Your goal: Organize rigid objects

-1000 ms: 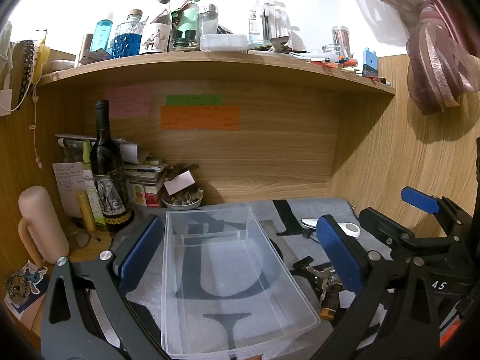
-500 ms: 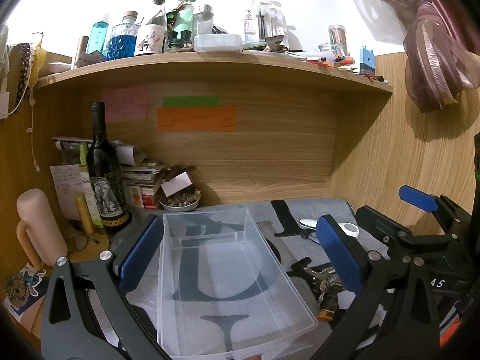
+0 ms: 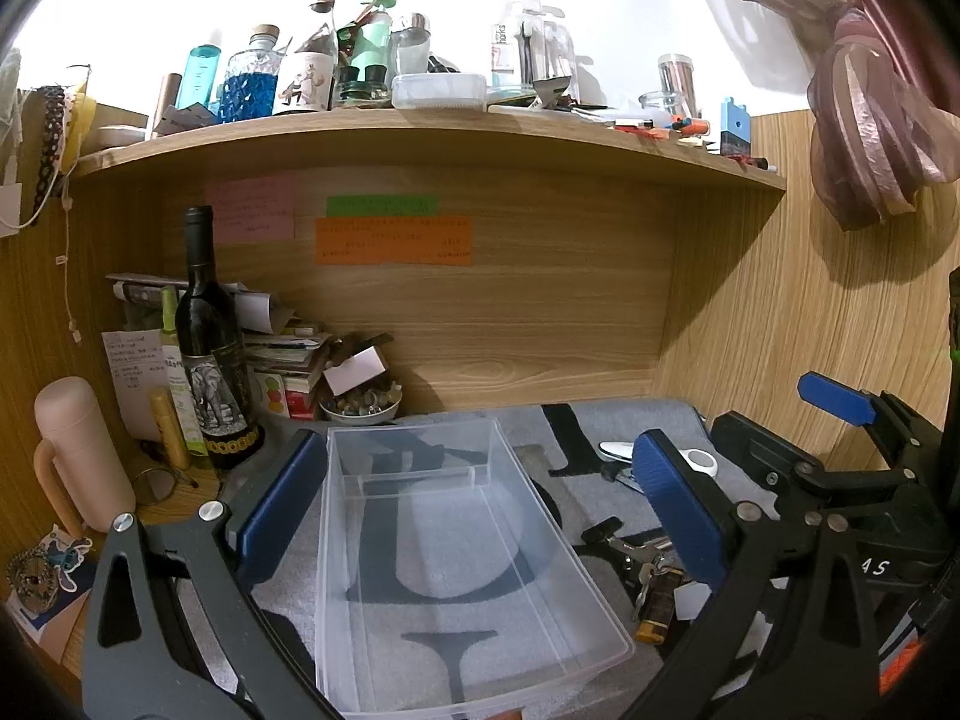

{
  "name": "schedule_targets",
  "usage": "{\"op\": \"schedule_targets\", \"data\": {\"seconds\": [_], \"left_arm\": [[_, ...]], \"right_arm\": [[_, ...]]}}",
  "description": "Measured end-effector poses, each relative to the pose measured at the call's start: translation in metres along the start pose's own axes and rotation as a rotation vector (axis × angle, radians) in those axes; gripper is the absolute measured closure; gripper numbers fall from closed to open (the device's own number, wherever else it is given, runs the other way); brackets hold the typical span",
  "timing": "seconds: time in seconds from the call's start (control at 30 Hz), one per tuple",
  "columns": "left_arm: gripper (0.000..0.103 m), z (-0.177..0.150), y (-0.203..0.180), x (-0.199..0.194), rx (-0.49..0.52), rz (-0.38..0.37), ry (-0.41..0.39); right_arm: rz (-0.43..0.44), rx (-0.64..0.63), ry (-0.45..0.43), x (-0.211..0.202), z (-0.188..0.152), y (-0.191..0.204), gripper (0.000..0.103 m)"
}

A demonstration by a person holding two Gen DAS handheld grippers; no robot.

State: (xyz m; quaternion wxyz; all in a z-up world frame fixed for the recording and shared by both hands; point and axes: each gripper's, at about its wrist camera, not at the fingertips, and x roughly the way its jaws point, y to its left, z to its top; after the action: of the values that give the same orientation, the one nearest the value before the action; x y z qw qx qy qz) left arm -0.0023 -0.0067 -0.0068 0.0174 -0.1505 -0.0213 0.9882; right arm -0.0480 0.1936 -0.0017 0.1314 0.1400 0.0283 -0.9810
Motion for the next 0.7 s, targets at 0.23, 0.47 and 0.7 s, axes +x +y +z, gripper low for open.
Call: {"op": "schedule_targets", "data": {"seconds": [0.23, 0.47, 0.7], "left_arm": [[0.0, -0.0001, 0.0024, -0.0035, -0.003, 0.002, -0.01], [0.0, 0.0001, 0.0025, -0.0047, -0.002, 0.005, -0.015], [0.0, -0.0016, 0.002, -0.0062, -0.002, 0.008, -0.02]], "right_arm": [[0.001, -0.004, -0.004, -0.0008, 0.002, 0.0021, 0.0], [0.001, -0.004, -0.005, -0.0007, 0.002, 0.0022, 0.0], [0.001, -0.003, -0.006, -0.0013, 0.0018, 0.0032, 0.0]]}}
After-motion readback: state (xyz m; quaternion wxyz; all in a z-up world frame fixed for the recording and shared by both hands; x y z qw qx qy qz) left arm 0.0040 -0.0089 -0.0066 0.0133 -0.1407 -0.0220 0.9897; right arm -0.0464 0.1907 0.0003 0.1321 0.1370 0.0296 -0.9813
